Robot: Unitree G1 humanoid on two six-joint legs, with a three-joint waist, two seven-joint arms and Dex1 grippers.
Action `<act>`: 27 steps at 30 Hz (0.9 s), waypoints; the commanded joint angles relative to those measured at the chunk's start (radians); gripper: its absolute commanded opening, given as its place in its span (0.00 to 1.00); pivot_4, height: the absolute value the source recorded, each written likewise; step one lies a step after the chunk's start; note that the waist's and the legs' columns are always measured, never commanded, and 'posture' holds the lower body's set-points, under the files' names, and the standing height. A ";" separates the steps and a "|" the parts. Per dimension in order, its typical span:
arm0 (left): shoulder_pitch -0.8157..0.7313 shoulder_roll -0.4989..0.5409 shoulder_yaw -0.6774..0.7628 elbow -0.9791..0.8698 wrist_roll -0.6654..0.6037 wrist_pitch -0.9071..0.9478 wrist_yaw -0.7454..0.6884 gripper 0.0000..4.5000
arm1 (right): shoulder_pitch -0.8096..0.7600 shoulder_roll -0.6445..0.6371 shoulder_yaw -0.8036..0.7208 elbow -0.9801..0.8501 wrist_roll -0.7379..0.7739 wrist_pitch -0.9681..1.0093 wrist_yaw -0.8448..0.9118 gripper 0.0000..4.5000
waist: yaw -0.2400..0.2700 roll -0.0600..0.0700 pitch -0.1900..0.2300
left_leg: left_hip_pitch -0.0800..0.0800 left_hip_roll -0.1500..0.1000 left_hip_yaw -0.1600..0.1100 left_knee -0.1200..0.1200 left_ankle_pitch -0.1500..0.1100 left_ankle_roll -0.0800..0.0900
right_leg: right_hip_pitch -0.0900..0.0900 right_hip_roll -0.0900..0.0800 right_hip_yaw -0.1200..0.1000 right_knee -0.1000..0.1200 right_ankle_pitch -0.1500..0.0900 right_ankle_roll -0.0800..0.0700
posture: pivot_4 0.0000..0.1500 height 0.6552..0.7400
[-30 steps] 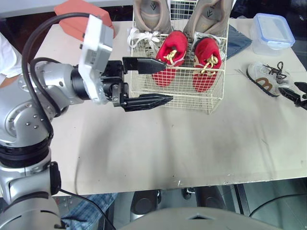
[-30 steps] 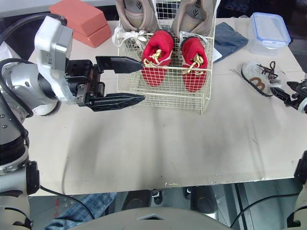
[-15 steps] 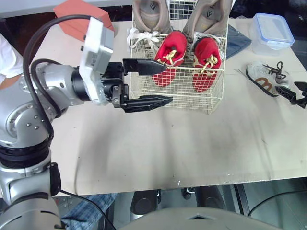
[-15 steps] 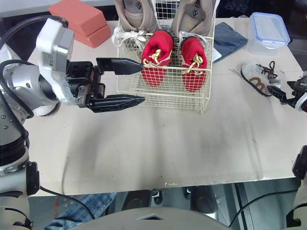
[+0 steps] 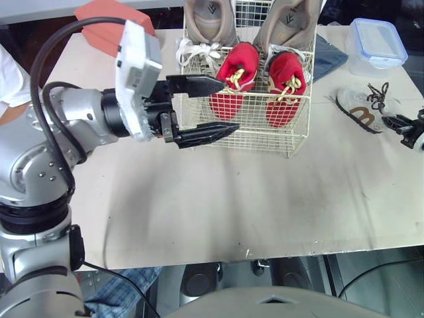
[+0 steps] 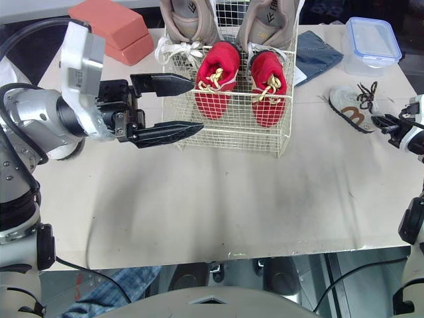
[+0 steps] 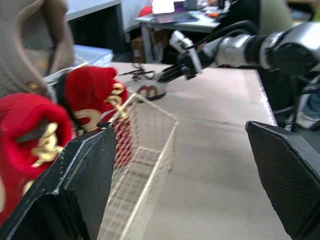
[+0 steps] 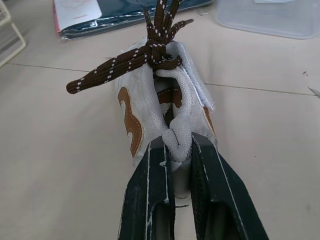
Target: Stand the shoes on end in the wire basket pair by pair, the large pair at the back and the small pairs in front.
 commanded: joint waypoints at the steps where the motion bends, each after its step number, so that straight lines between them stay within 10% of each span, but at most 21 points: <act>1: -0.009 -0.005 -0.005 -0.013 0.024 -0.037 -0.020 1.00 | -0.006 -0.029 -0.032 -0.051 0.041 -0.006 0.041 0.01 | 0.000 0.000 0.000 | 0.000 0.000 0.000 0.000 0.000 0.000 | 0.000 0.000 0.000 0.000 0.000 0.000 | 1.00 0.36; 9: -0.012 -0.006 -0.008 -0.007 0.045 -0.060 -0.053 1.00 | 0.080 -0.036 -0.144 -0.262 0.168 -0.032 0.065 0.01 | 0.002 0.000 0.000 | 0.000 0.000 0.000 0.000 0.000 0.000 | 0.000 0.000 0.000 0.000 0.000 0.000 | 1.00 0.36; 18: -0.017 0.014 -0.011 0.080 0.103 -0.117 -0.149 1.00 | 0.308 0.008 -0.319 -0.976 0.498 0.154 0.048 0.01 | 0.005 0.002 0.001 | 0.000 0.001 -0.001 0.000 0.000 0.000 | 0.000 0.000 -0.001 0.000 0.000 0.000 | 1.00 0.36; 27: -0.070 0.035 0.004 0.187 0.146 -0.165 -0.257 1.00 | 0.376 0.062 -0.154 -1.556 0.652 0.285 0.016 0.01 | 0.006 0.003 0.001 | 0.000 0.000 -0.002 0.000 0.000 0.000 | 0.000 0.001 -0.002 0.000 -0.001 0.002 | 1.00 0.36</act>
